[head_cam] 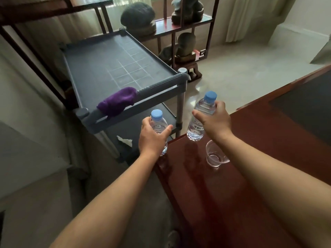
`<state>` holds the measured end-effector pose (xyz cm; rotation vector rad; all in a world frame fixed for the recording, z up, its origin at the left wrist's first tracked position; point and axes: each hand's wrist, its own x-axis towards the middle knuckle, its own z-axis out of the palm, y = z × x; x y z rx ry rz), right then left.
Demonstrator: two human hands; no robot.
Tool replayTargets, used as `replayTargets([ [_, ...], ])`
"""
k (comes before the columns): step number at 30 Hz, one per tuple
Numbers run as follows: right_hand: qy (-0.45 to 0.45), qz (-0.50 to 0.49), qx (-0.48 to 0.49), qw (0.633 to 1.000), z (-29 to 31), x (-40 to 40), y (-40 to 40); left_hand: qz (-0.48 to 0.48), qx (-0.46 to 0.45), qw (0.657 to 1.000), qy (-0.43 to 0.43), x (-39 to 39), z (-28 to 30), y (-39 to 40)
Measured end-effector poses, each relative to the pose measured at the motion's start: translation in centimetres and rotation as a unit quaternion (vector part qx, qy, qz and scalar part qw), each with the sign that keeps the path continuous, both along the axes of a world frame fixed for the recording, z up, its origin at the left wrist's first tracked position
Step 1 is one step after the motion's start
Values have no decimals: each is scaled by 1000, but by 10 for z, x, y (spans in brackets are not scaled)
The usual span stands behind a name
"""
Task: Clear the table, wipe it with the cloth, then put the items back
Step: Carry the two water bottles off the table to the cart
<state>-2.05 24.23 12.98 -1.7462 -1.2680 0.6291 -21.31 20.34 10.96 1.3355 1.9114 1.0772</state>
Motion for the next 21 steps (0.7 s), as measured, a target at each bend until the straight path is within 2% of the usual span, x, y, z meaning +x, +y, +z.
replayTargets([
  [21,-23,79,-49,995,-25,-31,-15,2,22,1000,-13,5,-26,-23],
])
